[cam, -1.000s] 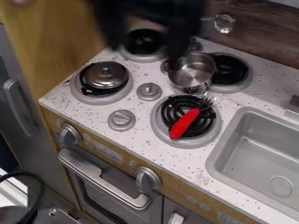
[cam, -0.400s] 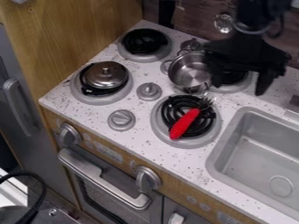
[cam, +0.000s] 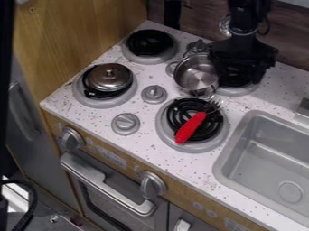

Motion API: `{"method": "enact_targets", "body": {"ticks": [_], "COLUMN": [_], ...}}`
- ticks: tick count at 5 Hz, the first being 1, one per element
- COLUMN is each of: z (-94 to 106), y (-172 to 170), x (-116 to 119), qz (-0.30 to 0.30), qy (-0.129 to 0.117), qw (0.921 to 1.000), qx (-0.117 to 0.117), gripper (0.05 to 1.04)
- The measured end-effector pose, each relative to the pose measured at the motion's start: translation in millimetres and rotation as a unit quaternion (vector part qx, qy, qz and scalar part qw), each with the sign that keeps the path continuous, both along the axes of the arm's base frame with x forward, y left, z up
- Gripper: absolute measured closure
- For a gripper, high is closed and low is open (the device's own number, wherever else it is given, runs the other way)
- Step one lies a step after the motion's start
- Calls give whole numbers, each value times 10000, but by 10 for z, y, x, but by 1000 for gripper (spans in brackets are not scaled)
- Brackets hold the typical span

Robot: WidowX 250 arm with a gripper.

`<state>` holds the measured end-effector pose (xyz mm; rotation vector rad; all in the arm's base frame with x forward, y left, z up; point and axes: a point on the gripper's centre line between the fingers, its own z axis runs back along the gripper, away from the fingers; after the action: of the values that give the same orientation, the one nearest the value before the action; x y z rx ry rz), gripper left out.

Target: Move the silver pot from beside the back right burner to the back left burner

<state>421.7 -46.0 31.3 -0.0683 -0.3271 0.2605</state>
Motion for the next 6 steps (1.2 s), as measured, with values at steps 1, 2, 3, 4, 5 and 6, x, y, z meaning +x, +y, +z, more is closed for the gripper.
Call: {"method": "enact_targets", "body": {"ticks": [1,2,3,4,5,6], "z": [-41,-198,-416,-533,-680,-688], "y": [129,237,261,292,372,415], "x": [228,393,538,682,747,749], "qz": [-155,-479,-557,-566,-522,-560], "qy": [-155,-197,-59,-142,5,11], "qw": [9997,9986,9984,9983,9986,9984], "qx": [136,117,-16,37,58,100], "gripper": [89,89,89,88,88,133]}}
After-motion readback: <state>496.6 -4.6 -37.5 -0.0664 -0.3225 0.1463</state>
